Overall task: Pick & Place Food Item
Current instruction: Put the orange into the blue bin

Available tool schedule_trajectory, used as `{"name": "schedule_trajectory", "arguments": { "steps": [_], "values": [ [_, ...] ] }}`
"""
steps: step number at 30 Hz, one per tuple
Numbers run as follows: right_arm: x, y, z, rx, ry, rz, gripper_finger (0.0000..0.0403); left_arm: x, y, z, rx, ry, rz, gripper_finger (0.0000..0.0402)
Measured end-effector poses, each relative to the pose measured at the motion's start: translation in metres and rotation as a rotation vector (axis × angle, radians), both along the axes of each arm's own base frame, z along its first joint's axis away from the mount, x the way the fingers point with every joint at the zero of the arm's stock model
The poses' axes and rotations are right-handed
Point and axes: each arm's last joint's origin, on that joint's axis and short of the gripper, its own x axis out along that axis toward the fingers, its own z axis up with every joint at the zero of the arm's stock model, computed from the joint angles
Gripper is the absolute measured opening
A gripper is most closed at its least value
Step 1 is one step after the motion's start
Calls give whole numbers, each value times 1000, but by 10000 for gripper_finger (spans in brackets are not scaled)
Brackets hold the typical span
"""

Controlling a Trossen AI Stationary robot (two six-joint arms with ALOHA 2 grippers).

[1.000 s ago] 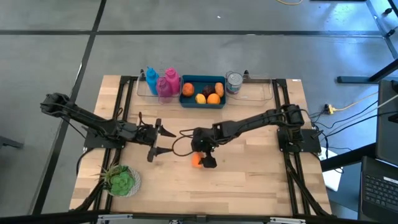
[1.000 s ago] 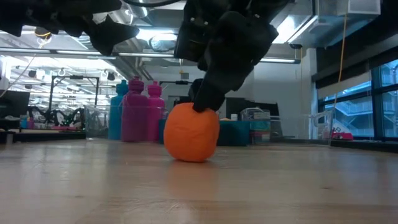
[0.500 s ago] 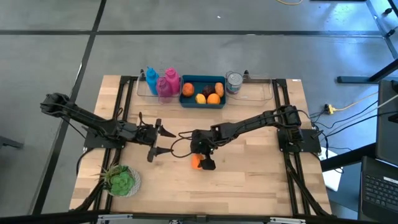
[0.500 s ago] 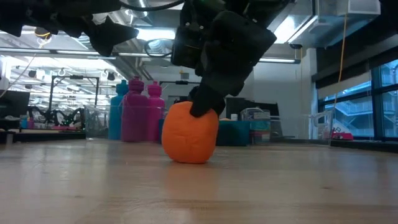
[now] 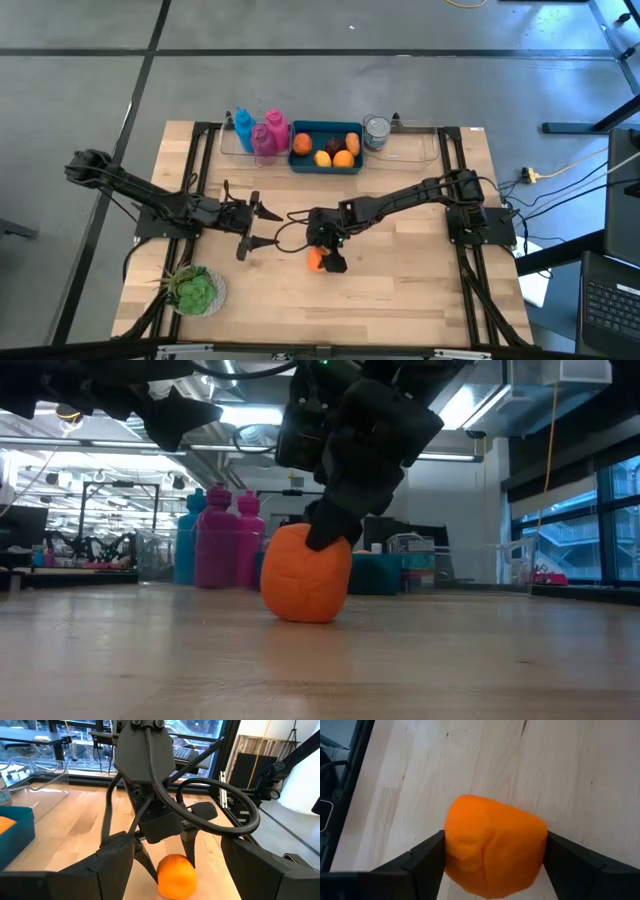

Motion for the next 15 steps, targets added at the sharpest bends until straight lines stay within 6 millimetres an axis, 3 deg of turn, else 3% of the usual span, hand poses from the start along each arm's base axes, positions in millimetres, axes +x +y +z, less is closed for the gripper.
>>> {"name": "schedule_trajectory", "arguments": {
  "steps": [9, 15],
  "values": [
    [-8, 0, 10, 7, 31, 12, 282, 0, 0, 0, 0, 1, -1, 292],
    [-24, -5, 34, -162, 48, -19, 281, 0, 0, 0, -1, 1, 0, 292]
  ]
}}
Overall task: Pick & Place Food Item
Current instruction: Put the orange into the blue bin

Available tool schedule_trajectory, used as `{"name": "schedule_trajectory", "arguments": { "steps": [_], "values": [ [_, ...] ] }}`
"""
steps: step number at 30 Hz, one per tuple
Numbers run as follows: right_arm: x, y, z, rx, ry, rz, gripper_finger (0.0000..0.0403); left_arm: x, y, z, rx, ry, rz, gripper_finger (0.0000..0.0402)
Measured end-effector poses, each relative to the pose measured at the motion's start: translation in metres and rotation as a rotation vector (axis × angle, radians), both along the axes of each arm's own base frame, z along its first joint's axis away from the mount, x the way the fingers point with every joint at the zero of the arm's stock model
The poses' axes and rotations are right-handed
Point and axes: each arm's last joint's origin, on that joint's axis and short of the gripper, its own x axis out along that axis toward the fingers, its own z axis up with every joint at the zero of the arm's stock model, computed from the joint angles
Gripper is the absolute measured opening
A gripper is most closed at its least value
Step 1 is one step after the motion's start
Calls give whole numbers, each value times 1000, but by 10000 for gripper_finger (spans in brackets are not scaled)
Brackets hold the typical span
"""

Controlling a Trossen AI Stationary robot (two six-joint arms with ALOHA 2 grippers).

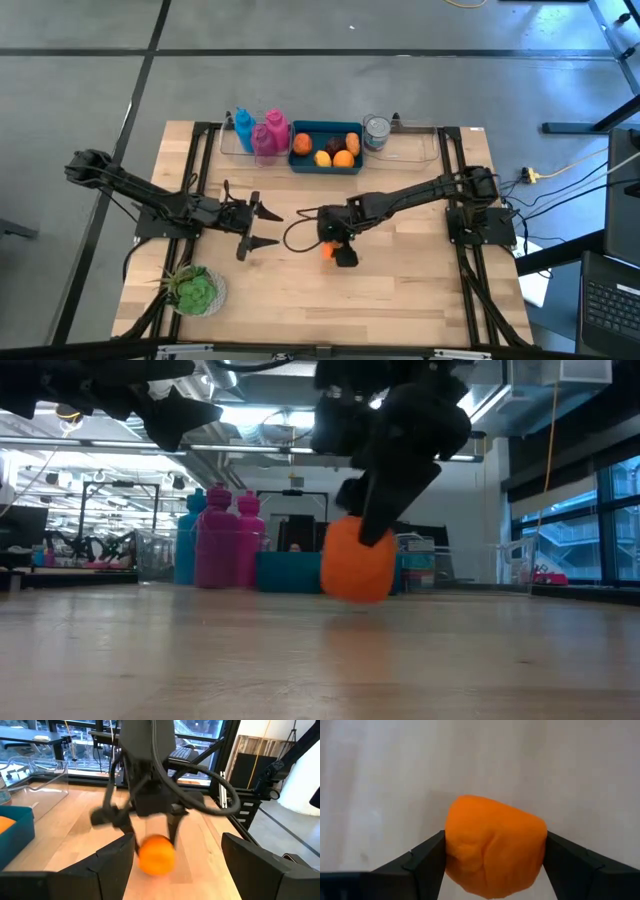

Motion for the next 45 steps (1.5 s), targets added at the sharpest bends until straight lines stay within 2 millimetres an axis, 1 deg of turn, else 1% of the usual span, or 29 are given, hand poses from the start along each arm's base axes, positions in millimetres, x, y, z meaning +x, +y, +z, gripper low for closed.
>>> {"name": "schedule_trajectory", "arguments": {
  "steps": [3, 6, 10, 13, 16, 20, 23, 25, 27, 29, 31, 34, 37, 40, 45],
  "values": [
    [-10, -4, 13, -107, 22, -32, 281, 0, 0, 0, -5, 1, 0, 292],
    [-18, -7, 26, -152, 25, -47, 281, 0, 0, 0, -10, 1, 0, 292],
    [-28, -10, 49, -200, -18, -63, 281, 0, 0, 0, -17, 1, 1, 292],
    [-40, -14, 70, -268, -47, -98, 280, 0, 0, 0, -24, 2, 0, 292],
    [-56, -20, 96, -344, -100, -152, 280, 0, 0, 0, -31, 6, 0, 292],
    [-80, -22, 132, -412, -219, -234, 280, 0, 0, -2, -38, 29, -1, 292],
    [-97, -22, 150, -422, -299, -260, 280, 0, 0, -4, -46, 46, 0, 292],
    [-108, -23, 154, -404, -340, -279, 280, 0, 0, -4, -47, 48, 0, 292],
    [-121, -26, 150, -400, -359, -319, 280, 0, 0, -4, -48, 48, 0, 292],
    [-134, -29, 142, -394, -375, -370, 280, 0, 0, -4, -48, 48, 1, 292],
    [-146, -32, 130, -384, -400, -421, 280, 0, 0, -4, -48, 48, 1, 292],
    [-160, -34, 106, -333, -469, -473, 280, 0, 0, -4, -48, 48, 2, 292],
    [-170, -36, 82, -266, -567, -510, 280, 0, 1, -4, -55, 47, 23, 292],
    [-173, -36, 59, -194, -683, -527, 280, 0, 2, -4, -74, 46, 68, 292],
    [-178, -34, 31, -61, -885, -505, 280, 0, 4, -4, -141, 45, 136, 292]
  ]
}}
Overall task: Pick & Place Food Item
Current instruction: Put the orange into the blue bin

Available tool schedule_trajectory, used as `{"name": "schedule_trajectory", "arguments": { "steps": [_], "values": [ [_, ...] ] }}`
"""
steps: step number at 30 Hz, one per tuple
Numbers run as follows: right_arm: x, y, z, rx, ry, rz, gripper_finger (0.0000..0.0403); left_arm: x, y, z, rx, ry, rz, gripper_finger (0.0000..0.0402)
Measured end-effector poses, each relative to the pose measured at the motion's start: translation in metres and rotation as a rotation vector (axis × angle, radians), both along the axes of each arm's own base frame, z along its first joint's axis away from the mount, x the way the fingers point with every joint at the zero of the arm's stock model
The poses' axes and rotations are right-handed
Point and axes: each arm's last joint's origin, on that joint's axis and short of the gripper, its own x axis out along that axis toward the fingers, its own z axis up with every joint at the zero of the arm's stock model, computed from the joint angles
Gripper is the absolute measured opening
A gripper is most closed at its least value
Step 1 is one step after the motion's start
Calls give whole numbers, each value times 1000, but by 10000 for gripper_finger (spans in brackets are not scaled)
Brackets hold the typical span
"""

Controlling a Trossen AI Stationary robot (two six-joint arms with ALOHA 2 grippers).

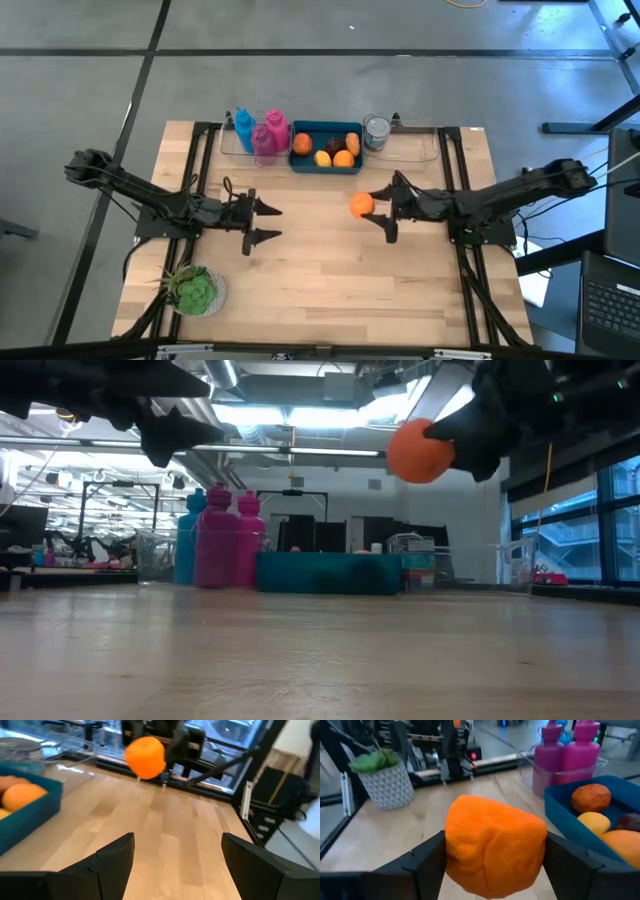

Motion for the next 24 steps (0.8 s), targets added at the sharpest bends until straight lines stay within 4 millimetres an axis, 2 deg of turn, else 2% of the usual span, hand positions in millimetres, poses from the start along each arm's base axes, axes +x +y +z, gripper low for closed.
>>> {"name": "schedule_trajectory", "arguments": {
  "steps": [5, 11, 16, 20, 24],
  "values": [
    [-4, 4, -16, 10, -88, 24, 280, 3, 2, -4, -73, 16, 95, 292],
    [6, 14, -24, -58, -120, 74, 280, 15, 10, -19, -143, 70, 179, 292],
    [15, 18, -29, -101, -120, 90, 280, 28, 17, -23, -204, 19, 193, 292],
    [32, 23, -20, -172, -108, 136, 280, 35, 25, -23, -289, -41, 193, 292],
    [53, 29, -8, -268, -17, 175, 280, 40, 33, -25, -382, -61, 170, 292]
  ]
}}
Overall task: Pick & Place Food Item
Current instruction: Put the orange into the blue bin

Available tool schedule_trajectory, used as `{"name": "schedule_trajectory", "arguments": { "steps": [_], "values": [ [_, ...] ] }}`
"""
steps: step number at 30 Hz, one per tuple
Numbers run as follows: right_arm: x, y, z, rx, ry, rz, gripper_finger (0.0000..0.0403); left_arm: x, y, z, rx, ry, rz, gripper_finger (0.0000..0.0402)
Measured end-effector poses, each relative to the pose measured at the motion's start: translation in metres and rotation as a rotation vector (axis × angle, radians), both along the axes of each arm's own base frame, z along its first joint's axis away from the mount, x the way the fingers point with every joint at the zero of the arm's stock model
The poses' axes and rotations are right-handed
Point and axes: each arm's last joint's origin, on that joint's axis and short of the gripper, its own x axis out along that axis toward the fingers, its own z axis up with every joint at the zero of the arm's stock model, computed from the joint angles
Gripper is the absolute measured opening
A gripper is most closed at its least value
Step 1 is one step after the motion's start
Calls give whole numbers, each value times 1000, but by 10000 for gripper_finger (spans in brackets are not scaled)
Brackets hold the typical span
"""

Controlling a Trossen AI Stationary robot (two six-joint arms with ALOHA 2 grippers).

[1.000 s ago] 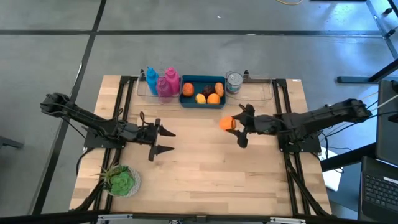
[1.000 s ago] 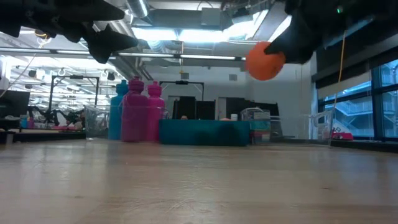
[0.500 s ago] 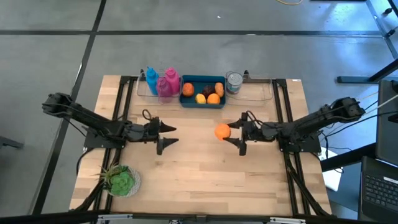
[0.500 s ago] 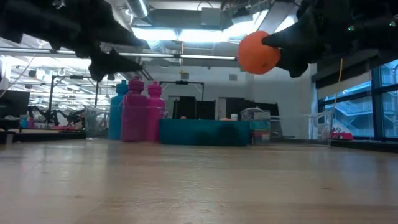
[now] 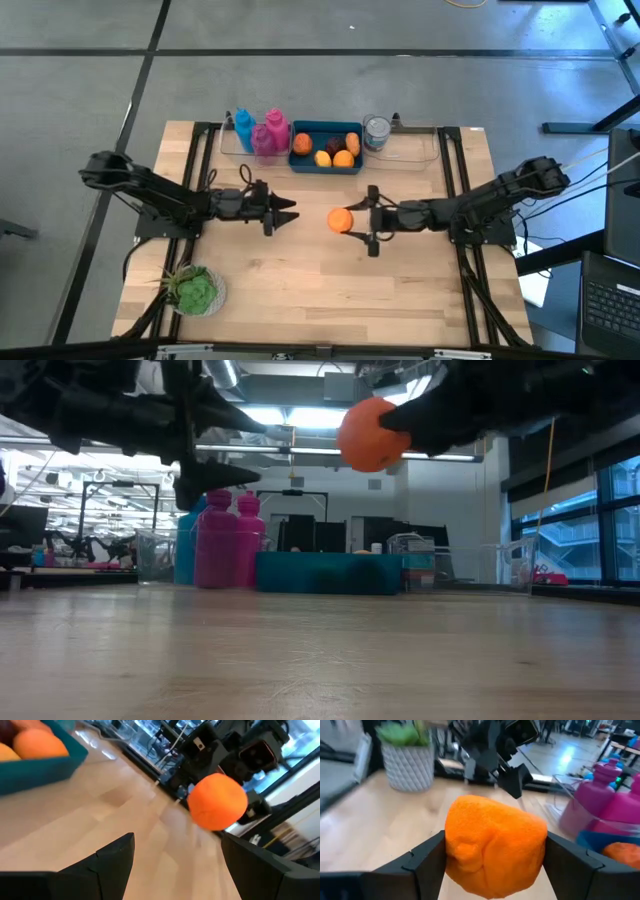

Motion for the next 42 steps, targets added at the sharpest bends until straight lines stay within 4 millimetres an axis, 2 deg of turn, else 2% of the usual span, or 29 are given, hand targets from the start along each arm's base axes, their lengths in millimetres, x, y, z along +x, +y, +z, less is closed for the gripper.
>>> {"name": "schedule_trajectory", "arguments": {
  "steps": [3, 9, 15, 30, 42],
  "values": [
    [13, 2, 7, -65, 52, -17, 280, 2, 3, -1, -47, -25, 8, 292],
    [29, 6, 18, -154, 35, 0, 280, 8, 3, 4, -114, -124, 9, 292],
    [41, 6, 26, -199, 14, -1, 280, 24, 0, 17, -139, -157, -64, 292],
    [43, 6, 33, -218, -51, 25, 280, 59, -6, 27, -112, -153, -218, 292],
    [44, 7, 40, -222, -119, 67, 280, 61, -7, 33, -91, -187, -248, 292]
  ]
}}
